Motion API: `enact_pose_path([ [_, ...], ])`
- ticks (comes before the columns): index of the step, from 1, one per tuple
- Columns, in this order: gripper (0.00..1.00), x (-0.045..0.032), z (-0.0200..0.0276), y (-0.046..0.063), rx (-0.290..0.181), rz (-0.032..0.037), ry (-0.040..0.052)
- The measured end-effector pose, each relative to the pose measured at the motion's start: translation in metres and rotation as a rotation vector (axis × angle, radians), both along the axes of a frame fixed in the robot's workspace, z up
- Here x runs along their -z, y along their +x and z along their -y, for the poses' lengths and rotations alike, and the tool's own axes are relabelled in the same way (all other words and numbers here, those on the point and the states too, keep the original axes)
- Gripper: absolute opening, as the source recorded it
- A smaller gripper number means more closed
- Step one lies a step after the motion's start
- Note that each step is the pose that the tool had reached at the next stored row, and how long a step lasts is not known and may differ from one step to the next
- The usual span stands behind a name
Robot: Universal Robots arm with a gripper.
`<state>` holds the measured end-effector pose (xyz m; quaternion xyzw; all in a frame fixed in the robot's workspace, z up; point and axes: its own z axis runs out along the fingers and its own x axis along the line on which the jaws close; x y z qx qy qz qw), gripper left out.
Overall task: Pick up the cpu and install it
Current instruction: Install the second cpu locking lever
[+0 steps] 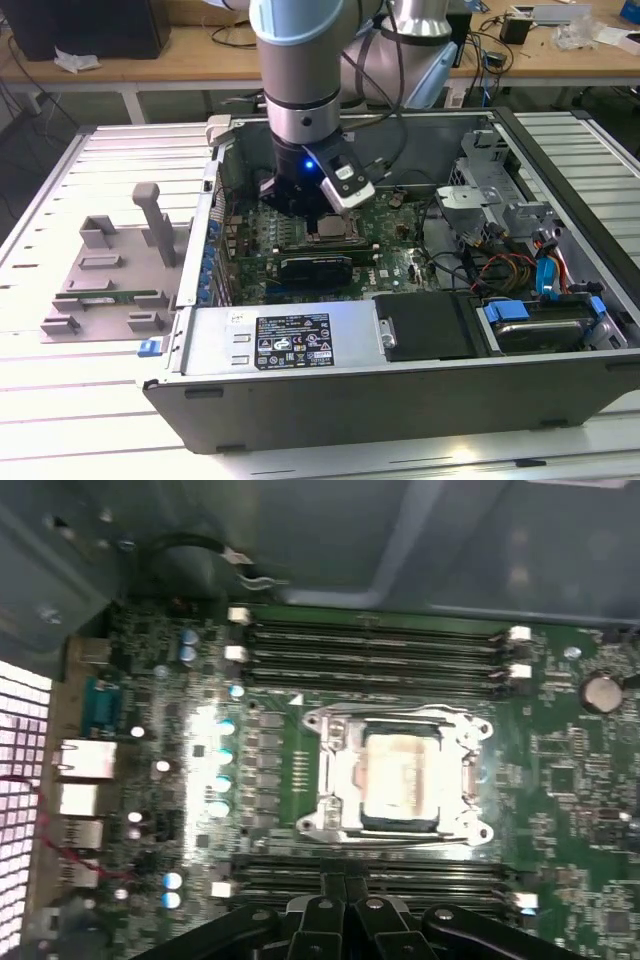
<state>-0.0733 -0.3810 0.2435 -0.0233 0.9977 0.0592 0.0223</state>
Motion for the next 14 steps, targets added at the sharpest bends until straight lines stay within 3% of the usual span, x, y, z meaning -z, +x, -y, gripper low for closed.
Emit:
enact_pose_path([
  [4, 0.11, 0.0000, 0.0000, 0.024, 0.002, -0.0014, -0.0019],
  [8, 0.11, 0.0001, -0.0029, 0.031, 0.002, -0.0013, -0.0021],
  [14, 0.11, 0.0005, -0.0210, 0.031, 0.002, -0.0013, -0.0020],
])
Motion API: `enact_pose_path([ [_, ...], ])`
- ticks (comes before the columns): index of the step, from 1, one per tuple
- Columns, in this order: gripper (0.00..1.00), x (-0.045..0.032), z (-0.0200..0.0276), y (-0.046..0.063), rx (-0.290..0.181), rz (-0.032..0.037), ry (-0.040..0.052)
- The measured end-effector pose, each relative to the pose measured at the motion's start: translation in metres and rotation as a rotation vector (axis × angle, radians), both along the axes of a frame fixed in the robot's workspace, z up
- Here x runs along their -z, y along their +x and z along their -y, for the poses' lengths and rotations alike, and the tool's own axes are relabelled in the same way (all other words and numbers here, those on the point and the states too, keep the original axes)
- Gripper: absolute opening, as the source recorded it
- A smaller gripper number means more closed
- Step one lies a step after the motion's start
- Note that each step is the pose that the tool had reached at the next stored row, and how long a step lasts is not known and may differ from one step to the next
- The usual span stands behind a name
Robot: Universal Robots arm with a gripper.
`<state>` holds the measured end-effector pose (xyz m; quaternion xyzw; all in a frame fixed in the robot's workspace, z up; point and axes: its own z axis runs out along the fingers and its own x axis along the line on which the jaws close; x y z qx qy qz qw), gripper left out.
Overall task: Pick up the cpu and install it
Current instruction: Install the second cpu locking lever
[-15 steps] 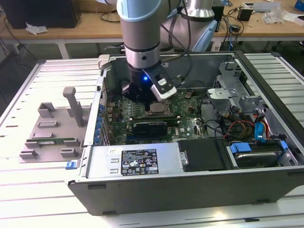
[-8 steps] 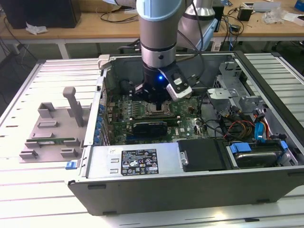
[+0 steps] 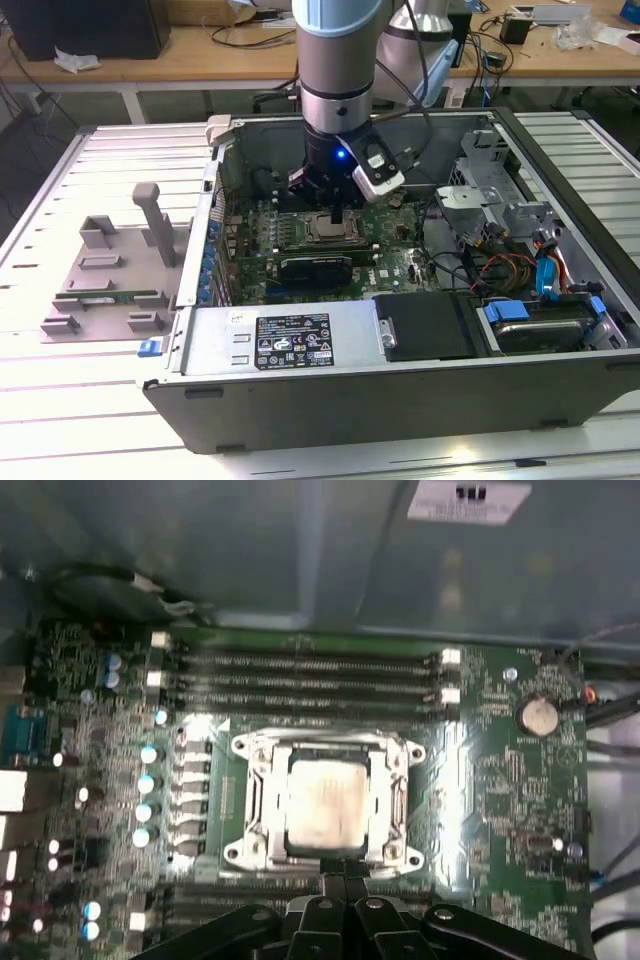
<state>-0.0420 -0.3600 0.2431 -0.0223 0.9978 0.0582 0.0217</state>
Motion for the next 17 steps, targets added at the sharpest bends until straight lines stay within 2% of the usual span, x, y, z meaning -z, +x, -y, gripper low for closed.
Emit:
enact_pose_path([
  [3, 0.11, 0.0000, -0.0074, 0.0000, 0.000, -0.0001, -0.0001],
  [5, 0.11, -0.0004, -0.0103, 0.0000, 0.000, -0.0001, -0.0002],
  [10, 0.11, -0.0049, -0.0114, 0.0000, 0.000, -0.0002, -0.0020],
  [17, 0.11, -0.0053, -0.0113, 0.0000, 0.000, -0.0001, -0.0022],
])
